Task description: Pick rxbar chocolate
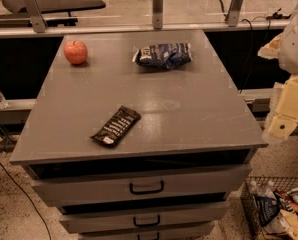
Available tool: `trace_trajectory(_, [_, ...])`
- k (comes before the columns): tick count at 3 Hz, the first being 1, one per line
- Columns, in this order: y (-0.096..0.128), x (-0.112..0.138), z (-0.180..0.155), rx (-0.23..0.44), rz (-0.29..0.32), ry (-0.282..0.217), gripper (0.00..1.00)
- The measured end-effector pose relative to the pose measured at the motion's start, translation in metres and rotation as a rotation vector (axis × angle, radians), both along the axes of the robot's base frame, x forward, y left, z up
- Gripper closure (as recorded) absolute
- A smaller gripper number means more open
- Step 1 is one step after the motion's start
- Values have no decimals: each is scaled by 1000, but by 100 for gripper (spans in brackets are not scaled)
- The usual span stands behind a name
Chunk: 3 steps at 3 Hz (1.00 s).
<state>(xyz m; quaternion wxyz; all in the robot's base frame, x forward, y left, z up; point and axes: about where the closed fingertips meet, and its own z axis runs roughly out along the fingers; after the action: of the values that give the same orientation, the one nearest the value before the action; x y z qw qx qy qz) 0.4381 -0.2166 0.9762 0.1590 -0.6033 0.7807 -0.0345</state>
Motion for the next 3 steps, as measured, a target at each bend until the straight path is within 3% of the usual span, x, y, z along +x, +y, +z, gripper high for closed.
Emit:
trace_trajectory(1, [0,0,0,0,0,0,0])
trace_trajectory(2, [50,17,1,3,116,-28,0])
trace_trajectory(3, [126,35,-3,-1,299,-55,0])
